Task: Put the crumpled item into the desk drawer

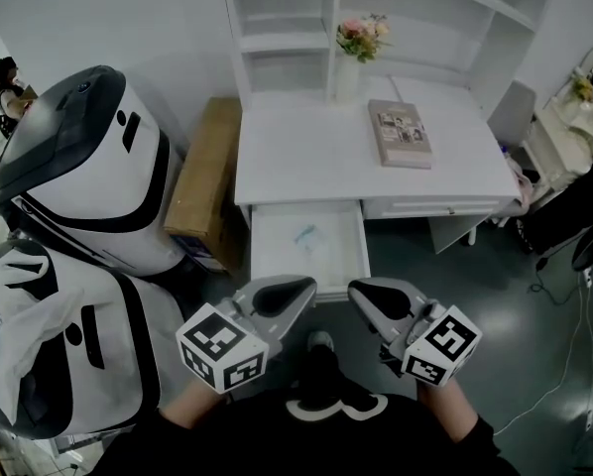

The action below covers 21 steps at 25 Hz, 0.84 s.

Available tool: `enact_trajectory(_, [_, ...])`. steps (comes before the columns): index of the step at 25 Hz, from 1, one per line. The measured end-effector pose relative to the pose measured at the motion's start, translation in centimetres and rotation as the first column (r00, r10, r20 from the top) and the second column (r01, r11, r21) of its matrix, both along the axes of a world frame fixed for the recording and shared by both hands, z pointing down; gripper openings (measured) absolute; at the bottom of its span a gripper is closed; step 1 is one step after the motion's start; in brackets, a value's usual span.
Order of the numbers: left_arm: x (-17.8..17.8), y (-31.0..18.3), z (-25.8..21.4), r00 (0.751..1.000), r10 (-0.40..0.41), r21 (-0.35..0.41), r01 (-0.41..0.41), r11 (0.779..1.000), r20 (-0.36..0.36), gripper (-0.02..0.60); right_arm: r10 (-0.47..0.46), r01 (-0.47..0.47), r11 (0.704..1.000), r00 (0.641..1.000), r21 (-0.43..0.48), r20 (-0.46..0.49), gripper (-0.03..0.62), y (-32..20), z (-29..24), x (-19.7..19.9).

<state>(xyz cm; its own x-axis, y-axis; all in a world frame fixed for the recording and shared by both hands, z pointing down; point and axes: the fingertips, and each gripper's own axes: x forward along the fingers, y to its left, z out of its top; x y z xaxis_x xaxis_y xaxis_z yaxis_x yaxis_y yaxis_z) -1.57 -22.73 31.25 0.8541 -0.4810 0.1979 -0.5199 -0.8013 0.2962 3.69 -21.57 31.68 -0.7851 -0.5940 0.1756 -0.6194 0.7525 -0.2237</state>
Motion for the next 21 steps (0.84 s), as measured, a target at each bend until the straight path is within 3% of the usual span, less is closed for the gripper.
enact_trajectory(21, [1.2,0.6,0.5,1.000,-0.003,0.001,0.003,1.000,0.023,0.009,0.029,-0.029,1.000,1.000,-0.002,-0.002,0.002,0.4,0.2,1.9])
